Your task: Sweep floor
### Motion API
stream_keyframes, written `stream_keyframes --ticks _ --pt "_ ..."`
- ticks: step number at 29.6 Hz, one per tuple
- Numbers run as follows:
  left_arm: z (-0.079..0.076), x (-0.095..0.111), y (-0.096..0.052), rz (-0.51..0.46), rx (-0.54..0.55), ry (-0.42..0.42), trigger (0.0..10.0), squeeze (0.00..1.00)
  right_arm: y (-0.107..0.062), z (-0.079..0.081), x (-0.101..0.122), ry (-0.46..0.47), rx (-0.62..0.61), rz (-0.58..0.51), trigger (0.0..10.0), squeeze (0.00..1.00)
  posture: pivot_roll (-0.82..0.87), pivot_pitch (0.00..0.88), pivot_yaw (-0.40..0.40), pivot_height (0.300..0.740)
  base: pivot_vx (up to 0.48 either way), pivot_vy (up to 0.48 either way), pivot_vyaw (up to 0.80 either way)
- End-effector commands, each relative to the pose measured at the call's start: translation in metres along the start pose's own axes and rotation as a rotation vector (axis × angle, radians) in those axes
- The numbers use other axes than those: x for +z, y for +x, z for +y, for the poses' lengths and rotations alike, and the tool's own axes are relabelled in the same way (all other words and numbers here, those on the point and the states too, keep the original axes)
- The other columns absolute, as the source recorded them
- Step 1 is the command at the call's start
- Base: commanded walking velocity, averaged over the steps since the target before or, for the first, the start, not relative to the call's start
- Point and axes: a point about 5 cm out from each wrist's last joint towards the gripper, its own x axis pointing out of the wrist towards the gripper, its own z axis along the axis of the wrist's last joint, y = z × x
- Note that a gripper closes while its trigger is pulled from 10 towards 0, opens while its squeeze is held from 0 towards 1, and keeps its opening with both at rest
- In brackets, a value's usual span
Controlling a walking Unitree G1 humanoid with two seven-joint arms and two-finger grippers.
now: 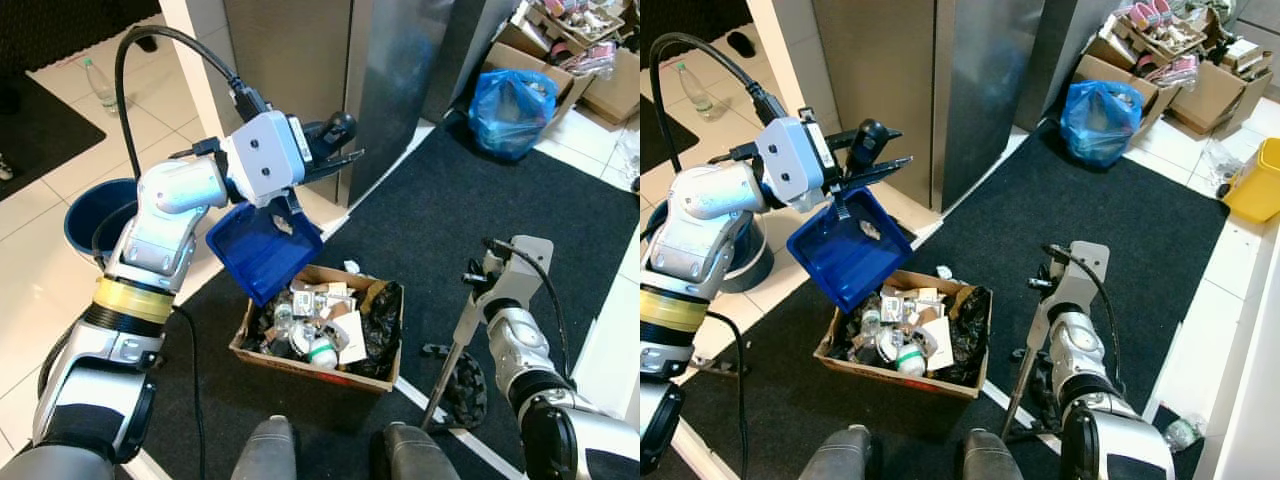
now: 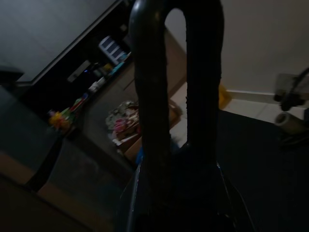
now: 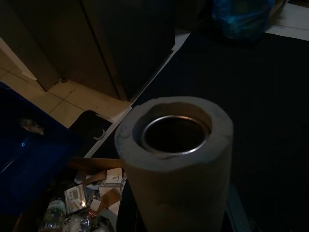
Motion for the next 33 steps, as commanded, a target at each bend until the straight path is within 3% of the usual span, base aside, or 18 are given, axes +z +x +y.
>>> stream_keyframes --ticks 1,6,11,13,14,17,18,19,27,33 --pt "0.006 0.021 0.006 -0.073 -0.036 0.094 10.0 0.0 -0.003 0.001 -0.008 0.058 -0.02 0.02 10.0 0.0 0.15 0.057 0.018 0.74 0.0 0.0 0.0" --pt "0.004 0.025 0.009 -0.102 -0.045 0.079 10.0 0.0 -0.003 0.001 -0.008 0.059 -0.02 0.019 10.0 0.0 0.15 0.056 0.019 0.74 0.0 0.0 0.0" --pt "0.015 0.027 0.005 -0.138 0.024 0.016 10.0 0.0 -0.004 0.0 -0.008 0.059 -0.022 0.019 10.0 0.0 0.15 0.055 0.02 0.74 0.0 0.0 0.0" --pt "0.031 0.027 -0.002 -0.176 0.126 -0.065 10.0 0.0 -0.004 0.0 -0.008 0.057 -0.023 0.019 10.0 0.0 0.15 0.053 0.02 0.74 0.0 0.0 0.0" --pt "0.031 0.027 -0.002 -0.176 0.126 -0.065 10.0 0.0 -0.004 0.0 -0.008 0.057 -0.023 0.019 10.0 0.0 0.15 0.053 0.02 0.74 0.0 0.0 0.0" --pt "0.05 0.028 -0.014 -0.256 0.262 -0.192 10.0 0.0 -0.003 0.0 -0.008 0.056 -0.023 0.017 10.0 0.0 0.14 0.05 0.019 0.74 0.0 0.0 0.0" --pt "0.05 0.028 -0.014 -0.256 0.262 -0.192 10.0 0.0 -0.003 0.0 -0.008 0.056 -0.023 0.017 10.0 0.0 0.14 0.05 0.019 0.74 0.0 0.0 0.0" --pt "0.059 0.029 -0.023 -0.313 0.338 -0.267 10.0 0.0 -0.003 -0.001 -0.007 0.054 -0.023 0.017 10.0 0.0 0.14 0.043 0.015 0.74 0.0 0.0 0.0" --pt "0.064 0.031 -0.038 -0.405 0.417 -0.402 10.0 0.0 -0.002 -0.003 -0.005 0.04 -0.03 0.017 10.0 0.0 0.14 0.038 0.007 0.74 0.0 0.0 0.0" --pt "0.064 0.004 -0.048 -0.344 0.701 -0.518 10.0 0.0 -0.001 -0.01 -0.004 0.01 -0.104 0.047 10.0 0.0 0.15 0.039 0.005 0.74 0.0 0.0 0.0"
